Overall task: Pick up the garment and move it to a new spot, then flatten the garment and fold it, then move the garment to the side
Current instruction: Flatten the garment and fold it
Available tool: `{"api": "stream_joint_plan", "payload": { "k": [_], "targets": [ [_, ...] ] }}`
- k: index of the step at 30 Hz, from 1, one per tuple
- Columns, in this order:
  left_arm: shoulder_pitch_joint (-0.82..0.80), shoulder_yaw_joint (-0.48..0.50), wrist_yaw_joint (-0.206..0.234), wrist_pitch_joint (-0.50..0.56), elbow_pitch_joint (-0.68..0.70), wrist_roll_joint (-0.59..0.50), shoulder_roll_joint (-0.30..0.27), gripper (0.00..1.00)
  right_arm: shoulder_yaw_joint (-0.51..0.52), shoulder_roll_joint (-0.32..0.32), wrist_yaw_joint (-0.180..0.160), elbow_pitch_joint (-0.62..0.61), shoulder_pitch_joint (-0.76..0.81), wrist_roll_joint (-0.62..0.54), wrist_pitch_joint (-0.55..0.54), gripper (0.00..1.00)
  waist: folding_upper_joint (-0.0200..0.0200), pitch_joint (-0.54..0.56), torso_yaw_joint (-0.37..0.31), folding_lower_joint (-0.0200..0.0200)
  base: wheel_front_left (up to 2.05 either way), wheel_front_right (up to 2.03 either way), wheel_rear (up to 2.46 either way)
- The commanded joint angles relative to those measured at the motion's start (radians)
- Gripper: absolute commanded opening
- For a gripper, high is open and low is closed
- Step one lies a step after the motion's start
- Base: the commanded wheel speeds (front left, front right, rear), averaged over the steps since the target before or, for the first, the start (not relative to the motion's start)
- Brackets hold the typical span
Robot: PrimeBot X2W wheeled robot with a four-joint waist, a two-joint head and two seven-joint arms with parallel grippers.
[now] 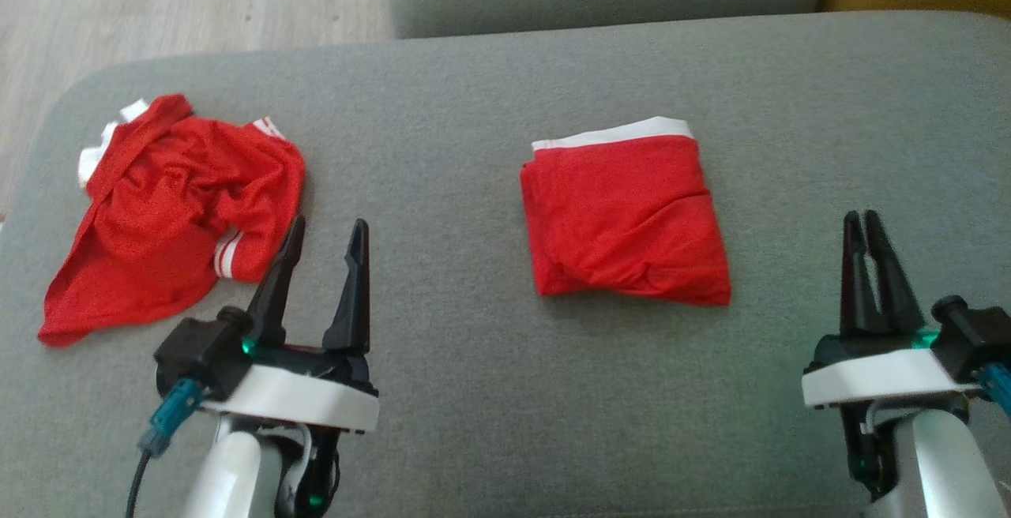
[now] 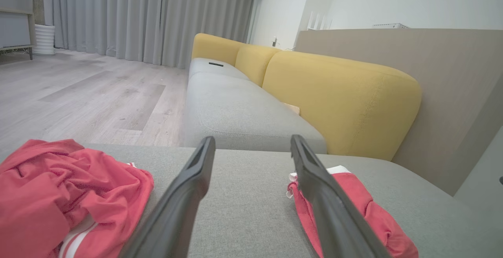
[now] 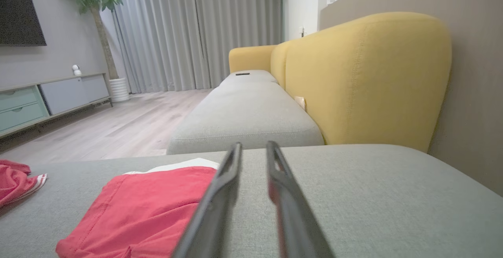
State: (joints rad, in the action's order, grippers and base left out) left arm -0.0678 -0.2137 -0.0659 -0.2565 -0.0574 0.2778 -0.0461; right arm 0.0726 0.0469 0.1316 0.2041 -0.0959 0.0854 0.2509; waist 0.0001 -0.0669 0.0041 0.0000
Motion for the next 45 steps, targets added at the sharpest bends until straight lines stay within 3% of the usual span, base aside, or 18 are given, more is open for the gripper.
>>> {"api": "stream_joint_plan", "payload": {
  "k": [1, 11, 19, 25, 29, 35, 40, 45],
  "targets": [
    [-0.057, 0.028, -0.001, -0.005, 0.041, -0.013, -0.004, 1.00, -0.027, 0.003, -0.001, -0.037, -0.053, -0.007, 0.011, 0.00, -0.0001, -0.015, 0.015, 0.0000, 0.00, 0.00, 0.00],
    [-0.116, -0.024, -0.002, -0.005, 0.060, -0.014, -0.004, 1.00, -0.065, 0.003, -0.001, 0.041, -0.192, -0.072, 0.011, 0.00, -0.0001, -0.126, 0.108, 0.0000, 0.00, 0.00, 0.00],
    [-0.161, -0.060, 0.004, -0.005, 0.058, 0.004, -0.004, 1.00, -0.092, 0.003, -0.001, 0.311, -0.378, -0.145, 0.011, 0.00, -0.0001, -0.199, 0.189, 0.0000, 0.00, 0.00, 0.00],
    [-0.175, -0.083, 0.012, -0.005, 0.056, 0.012, -0.004, 1.00, 0.038, 0.003, -0.001, 0.568, -0.460, -0.264, 0.009, 0.00, -0.0001, -0.216, 0.227, 0.0000, 0.00, 0.00, 0.00],
    [-0.174, -0.077, 0.014, -0.005, 0.052, 0.010, -0.004, 1.00, 0.091, 0.003, -0.001, 0.675, -0.495, -0.300, 0.010, 0.00, -0.0001, -0.216, 0.228, 0.0000, 0.00, 0.00, 0.00],
    [-0.167, -0.066, 0.015, -0.005, 0.047, 0.007, -0.004, 1.00, 0.016, 0.003, -0.001, 0.613, -0.536, -0.218, 0.011, 0.00, -0.0001, -0.210, 0.213, 0.0000, 0.00, 0.00, 0.00],
    [-0.175, -0.074, 0.012, -0.005, 0.043, 0.011, -0.004, 1.00, -0.109, 0.003, -0.001, 0.496, -0.532, -0.106, 0.011, 0.00, -0.0001, -0.209, 0.211, 0.0000, 0.00, 0.00, 0.00],
    [-0.175, -0.078, 0.012, -0.005, 0.037, 0.014, -0.004, 1.00, -0.193, 0.003, -0.001, 0.651, -0.524, -0.102, -0.010, 0.00, -0.0001, -0.196, 0.214, 0.0000, 0.00, 0.00, 0.00]
  ]
}}
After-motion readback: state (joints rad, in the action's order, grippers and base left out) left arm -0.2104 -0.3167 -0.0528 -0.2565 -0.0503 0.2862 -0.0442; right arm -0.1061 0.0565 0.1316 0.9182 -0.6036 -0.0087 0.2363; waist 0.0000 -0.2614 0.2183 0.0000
